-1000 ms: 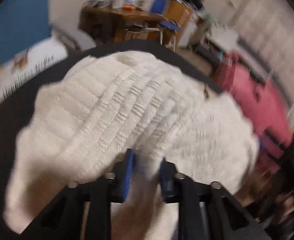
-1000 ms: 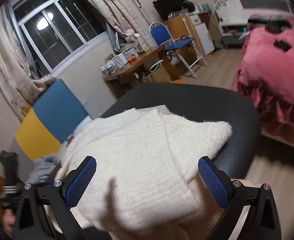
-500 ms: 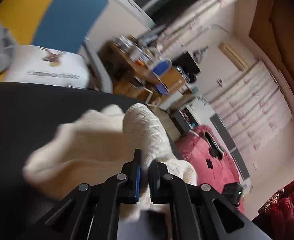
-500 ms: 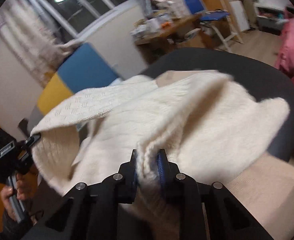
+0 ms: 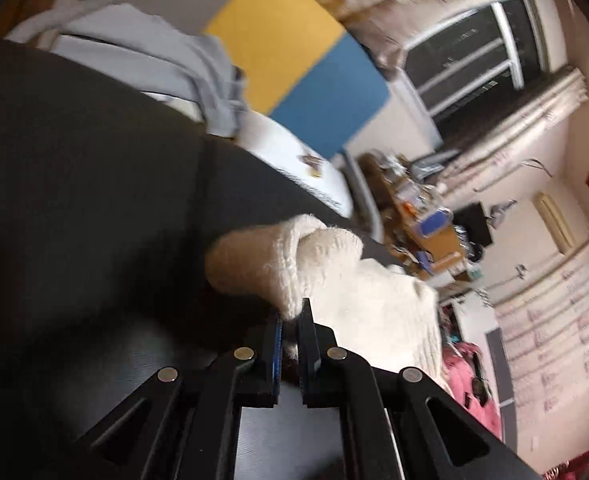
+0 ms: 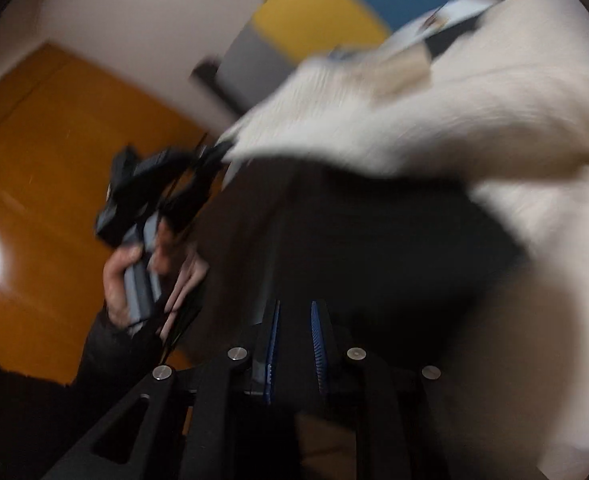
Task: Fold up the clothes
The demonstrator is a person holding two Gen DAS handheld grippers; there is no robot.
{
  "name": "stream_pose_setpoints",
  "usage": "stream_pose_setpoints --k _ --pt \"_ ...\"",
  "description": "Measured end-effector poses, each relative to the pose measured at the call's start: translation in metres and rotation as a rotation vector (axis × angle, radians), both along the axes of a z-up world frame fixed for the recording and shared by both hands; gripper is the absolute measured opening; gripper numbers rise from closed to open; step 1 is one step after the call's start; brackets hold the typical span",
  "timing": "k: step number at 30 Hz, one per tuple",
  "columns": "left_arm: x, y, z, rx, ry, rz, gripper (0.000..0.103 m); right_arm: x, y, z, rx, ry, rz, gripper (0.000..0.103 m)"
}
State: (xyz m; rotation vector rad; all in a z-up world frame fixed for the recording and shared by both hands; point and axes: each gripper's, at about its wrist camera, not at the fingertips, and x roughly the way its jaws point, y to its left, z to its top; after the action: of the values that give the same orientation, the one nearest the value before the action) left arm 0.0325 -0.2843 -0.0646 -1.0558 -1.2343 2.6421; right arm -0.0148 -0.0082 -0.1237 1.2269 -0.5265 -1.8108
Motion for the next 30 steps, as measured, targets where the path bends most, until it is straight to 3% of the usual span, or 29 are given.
stream_pose_setpoints --k 3,5,7,9,12,16,19,21,23,28,30 --pt "0.028 -0.037 -0.011 0.049 -0.016 0.091 0.014 0.016 -0.057 -0.008 0.045 -0.026 0.146 0.021" --pt "0.052 -0.06 -0.017 0.09 -0.01 0.164 0.015 0.023 -0.072 -0.004 0.073 -0.02 0.209 0.026" --pt "0.076 -0.083 -0.022 0.131 -0.004 0.236 0.019 0.027 -0.078 0.002 0.101 0.001 0.241 0.051" --pt "0.094 -0.09 -0.028 0.156 0.003 0.229 0.02 0.021 -0.066 0.007 0.113 0.012 0.212 0.059" --pt "0.108 -0.072 -0.043 0.149 -0.001 0.131 0.022 0.012 -0.038 0.013 0.158 0.024 0.115 0.063" --pt "0.083 -0.013 -0.074 0.173 -0.077 -0.06 0.023 -0.016 0.015 0.02 0.266 0.041 -0.049 0.065" --pt "0.06 0.016 -0.098 0.225 -0.146 -0.131 0.025 -0.018 0.044 0.015 0.377 0.049 -0.112 0.066" --pt "0.051 0.026 -0.106 0.213 -0.171 -0.123 0.027 -0.012 0.053 0.01 0.408 0.05 -0.12 0.066" --pt "0.043 0.022 -0.107 0.23 -0.139 -0.077 0.032 -0.004 0.053 0.006 0.427 0.077 -0.108 0.066" --pt "0.025 0.005 -0.113 0.292 -0.118 0.025 0.032 0.011 0.025 -0.008 0.558 0.241 -0.099 0.068" --pt "0.011 0.003 -0.11 0.239 -0.131 0.03 0.014 0.018 0.012 -0.015 0.628 0.321 -0.093 0.07"
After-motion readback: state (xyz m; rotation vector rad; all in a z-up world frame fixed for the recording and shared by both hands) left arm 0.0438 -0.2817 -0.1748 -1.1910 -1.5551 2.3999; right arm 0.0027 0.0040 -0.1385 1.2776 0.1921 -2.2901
